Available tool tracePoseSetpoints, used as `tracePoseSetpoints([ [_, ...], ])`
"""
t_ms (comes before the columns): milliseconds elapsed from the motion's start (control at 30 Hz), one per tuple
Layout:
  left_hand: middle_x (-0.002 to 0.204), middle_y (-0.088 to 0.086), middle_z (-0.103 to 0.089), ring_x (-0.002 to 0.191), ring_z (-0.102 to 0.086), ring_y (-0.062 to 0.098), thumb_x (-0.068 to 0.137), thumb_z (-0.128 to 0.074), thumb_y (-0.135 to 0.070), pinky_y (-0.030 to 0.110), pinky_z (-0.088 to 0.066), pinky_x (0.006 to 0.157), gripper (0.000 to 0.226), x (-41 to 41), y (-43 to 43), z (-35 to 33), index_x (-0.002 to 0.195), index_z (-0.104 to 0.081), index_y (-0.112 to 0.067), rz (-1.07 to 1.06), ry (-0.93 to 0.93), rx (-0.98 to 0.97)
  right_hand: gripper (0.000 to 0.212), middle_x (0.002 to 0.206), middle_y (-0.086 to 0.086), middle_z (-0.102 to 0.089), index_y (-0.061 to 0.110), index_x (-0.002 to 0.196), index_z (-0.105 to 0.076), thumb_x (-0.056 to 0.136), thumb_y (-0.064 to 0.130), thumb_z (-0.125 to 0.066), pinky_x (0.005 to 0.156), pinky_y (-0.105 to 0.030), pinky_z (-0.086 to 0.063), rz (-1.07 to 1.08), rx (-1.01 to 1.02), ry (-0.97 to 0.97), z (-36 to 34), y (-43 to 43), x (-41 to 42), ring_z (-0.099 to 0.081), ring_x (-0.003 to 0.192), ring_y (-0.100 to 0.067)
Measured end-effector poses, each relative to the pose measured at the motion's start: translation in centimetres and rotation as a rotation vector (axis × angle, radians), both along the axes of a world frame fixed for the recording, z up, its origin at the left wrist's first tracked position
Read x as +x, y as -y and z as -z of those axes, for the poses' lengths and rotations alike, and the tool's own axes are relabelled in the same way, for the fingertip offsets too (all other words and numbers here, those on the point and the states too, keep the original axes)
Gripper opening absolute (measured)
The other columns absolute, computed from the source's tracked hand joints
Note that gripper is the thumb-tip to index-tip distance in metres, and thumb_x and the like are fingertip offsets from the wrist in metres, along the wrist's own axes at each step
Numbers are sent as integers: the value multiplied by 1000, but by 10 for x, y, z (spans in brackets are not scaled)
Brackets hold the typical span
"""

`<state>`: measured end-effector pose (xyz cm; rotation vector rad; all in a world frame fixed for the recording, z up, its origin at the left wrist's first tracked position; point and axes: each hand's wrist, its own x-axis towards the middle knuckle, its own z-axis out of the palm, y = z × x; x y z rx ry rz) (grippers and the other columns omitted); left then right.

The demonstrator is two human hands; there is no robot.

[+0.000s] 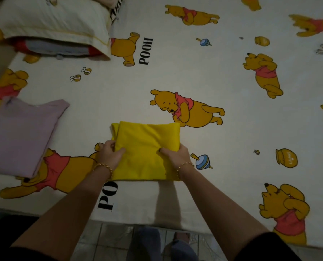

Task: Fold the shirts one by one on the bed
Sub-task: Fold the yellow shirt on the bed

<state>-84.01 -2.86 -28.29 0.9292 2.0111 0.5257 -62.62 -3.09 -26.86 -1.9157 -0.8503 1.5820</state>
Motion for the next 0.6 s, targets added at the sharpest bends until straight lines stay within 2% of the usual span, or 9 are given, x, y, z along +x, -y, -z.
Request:
tracePoseSetpoints([
  [100,130,15,-47,114,-50,29,83,-67,-18,35,-41,95,50,18,-11,-3,129,-50,-7,55,15,13,57,125,-14,-56,7,131,-50,81,22,-74,89,-38,-45,-109,152,125,-20,-21,20,-52,114,-32],
  [167,127,12,-50,113,-51,27,86,-64,-19,31,-39,91,44,32,-17,-5,126,-52,-9,51,21,46,59,121,-12,-57,7,130,-51,79,23,-75,85,-34,-43,-216,292,262,-41,-40,34,-53,110,-29],
  [267,120,7,-54,106,-52,24,93,-53,-18,28,-37,82,31,59,-31,-14,123,-52,-10,5,61,139,54,107,-12,-65,10,119,-57,73,30,-76,76,-34,-46,-407,575,522,-80,-72,55,-59,95,-30],
  [367,115,0,-53,99,-50,17,96,-45,-17,26,-36,81,26,84,-45,-27,121,-52,-13,-4,131,204,36,93,-11,-63,11,102,-58,71,24,-73,65,-36,-43,-564,831,816,-113,-95,71,-58,82,-33],
  [467,109,4,-54,93,-49,18,97,-43,-14,26,-35,75,26,103,-51,-33,122,-51,-13,-22,157,231,34,90,-11,-61,10,98,-60,67,19,-72,53,-33,-42,-607,1091,966,-124,-99,81,-58,68,-33],
  [533,111,11,-59,91,-53,24,97,-43,-13,27,-36,72,27,109,-49,-31,122,-52,-13,-33,142,240,26,90,-13,-61,8,95,-60,69,11,-67,59,-34,-45,-629,1238,1018,-111,-90,84,-58,69,-33],
  [600,108,11,-60,86,-51,22,98,-42,-13,27,-36,70,28,114,-42,-24,123,-52,-12,-17,103,225,23,96,-13,-62,10,97,-59,75,8,-60,80,-42,-48,-690,1261,1054,-76,-71,91,-60,83,-33],
])
